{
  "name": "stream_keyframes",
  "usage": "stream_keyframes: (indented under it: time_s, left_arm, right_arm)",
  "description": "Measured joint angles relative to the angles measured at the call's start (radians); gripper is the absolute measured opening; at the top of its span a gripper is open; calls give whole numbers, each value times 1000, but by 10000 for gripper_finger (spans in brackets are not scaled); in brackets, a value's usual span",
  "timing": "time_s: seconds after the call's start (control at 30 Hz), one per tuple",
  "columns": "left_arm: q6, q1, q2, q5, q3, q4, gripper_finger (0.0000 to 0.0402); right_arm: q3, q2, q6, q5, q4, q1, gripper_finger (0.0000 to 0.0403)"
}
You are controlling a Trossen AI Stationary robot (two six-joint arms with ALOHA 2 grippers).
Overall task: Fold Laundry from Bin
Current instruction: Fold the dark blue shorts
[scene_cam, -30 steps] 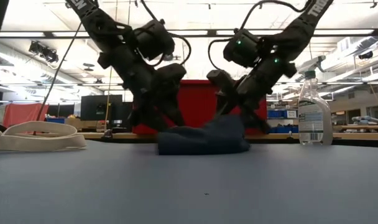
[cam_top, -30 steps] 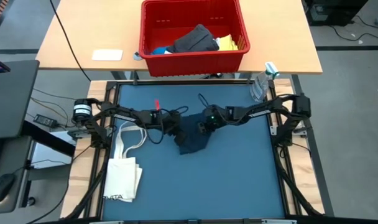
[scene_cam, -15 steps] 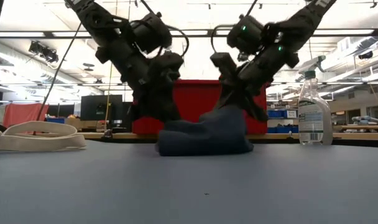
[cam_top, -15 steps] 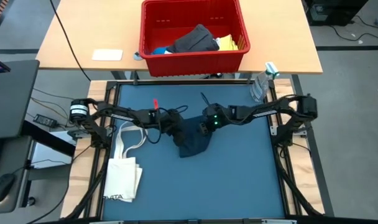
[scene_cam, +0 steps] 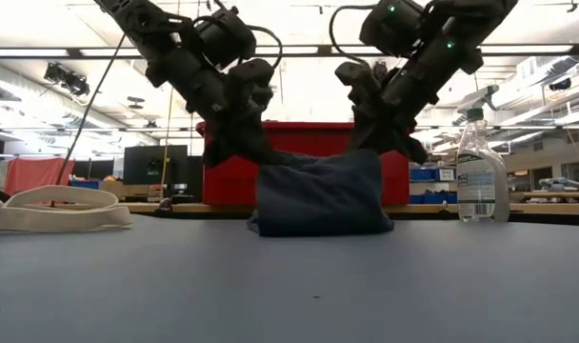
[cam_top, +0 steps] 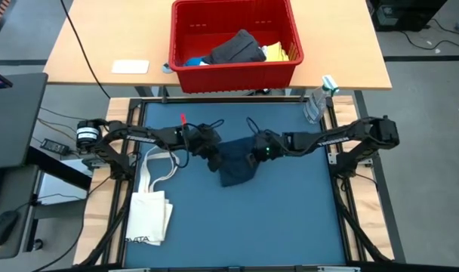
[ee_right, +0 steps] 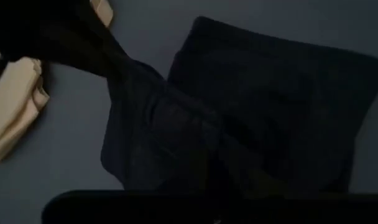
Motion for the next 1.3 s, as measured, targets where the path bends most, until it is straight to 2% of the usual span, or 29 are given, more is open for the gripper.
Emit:
stream_keyframes:
  time_s: [0.2, 0.37, 0.47, 0.53, 0.67, 0.77, 0.9, 1.0, 1.07, 1.13, 1.23, 1.3]
  left_arm:
    - [52, 3, -95, 62, 3, 5, 18]
    - [141, -70, -239, 79, 5, 15, 18]
    - [190, -162, -281, 74, 7, 20, 18]
    - [205, -237, -274, 53, 7, 12, 18]
    - [180, -390, -162, -34, 7, 17, 21]
    - [97, -466, -44, -68, 7, 77, 32]
    - [-22, -477, 21, 16, 2, 151, 58]
    - [-22, -468, 18, 17, 5, 180, 78]
    - [-23, -463, 19, 12, 5, 181, 89]
    - [-21, -460, 19, 12, 5, 183, 97]
    - [29, -470, 19, 31, 5, 166, 103]
    - [91, -483, 13, 96, 5, 169, 103]
  right_arm:
    - [0, -76, -148, 121, -5, 75, 18]
    - [0, -213, -259, 256, 0, 181, 18]
    - [2, -262, -310, 250, 1, 258, 18]
    - [2, -264, -300, 209, -8, 313, 18]
    - [2, -179, -204, 130, -14, 416, 21]
    - [2, -75, -67, 76, -7, 474, 49]
    - [-2, 26, 108, -76, 31, 529, 101]
    - [-2, 39, 246, -147, 53, 558, 132]
    - [-2, 31, 328, -145, 45, 578, 144]
    - [-2, 10, 383, -100, 36, 602, 148]
    - [-1, -37, 438, 16, 25, 633, 148]
    - [-1, -71, 462, 114, 1, 645, 148]
